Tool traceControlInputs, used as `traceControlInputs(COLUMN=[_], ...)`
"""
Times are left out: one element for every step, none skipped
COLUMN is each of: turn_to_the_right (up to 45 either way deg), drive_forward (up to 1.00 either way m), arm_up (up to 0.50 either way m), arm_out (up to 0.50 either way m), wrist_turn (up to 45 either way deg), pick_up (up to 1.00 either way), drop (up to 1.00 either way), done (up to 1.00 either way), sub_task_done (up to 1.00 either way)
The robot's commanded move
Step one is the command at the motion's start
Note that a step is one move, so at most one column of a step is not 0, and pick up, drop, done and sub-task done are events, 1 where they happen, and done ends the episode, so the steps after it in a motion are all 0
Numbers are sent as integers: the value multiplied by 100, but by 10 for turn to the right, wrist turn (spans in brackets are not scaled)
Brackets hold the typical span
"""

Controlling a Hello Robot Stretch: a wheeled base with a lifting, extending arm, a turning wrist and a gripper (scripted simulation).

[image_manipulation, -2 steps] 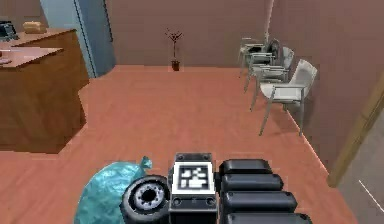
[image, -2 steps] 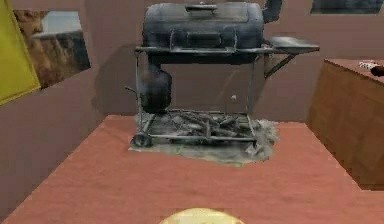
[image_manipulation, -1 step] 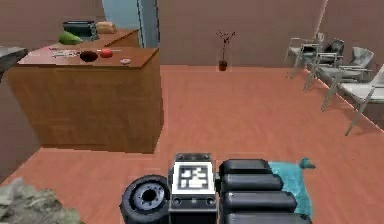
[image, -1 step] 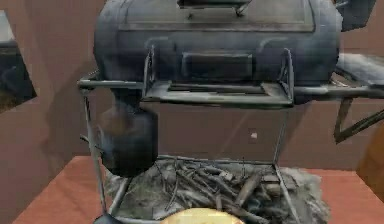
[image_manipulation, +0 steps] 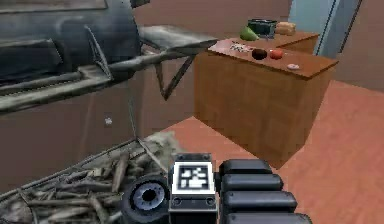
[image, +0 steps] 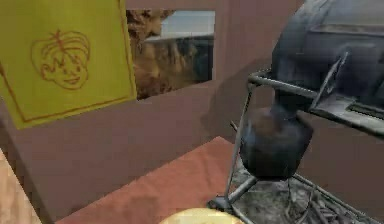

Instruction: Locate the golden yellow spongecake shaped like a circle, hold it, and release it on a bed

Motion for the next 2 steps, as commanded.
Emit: traceControlInputs(turn_to_the_right=[-450,-240], drive_forward=[0,0], arm_up=[0,0], arm_out=[0,0], wrist_turn=[0,0], pick_up=[0,0], drop=[0,0], done=[0,0], sub_task_done=[0,0])
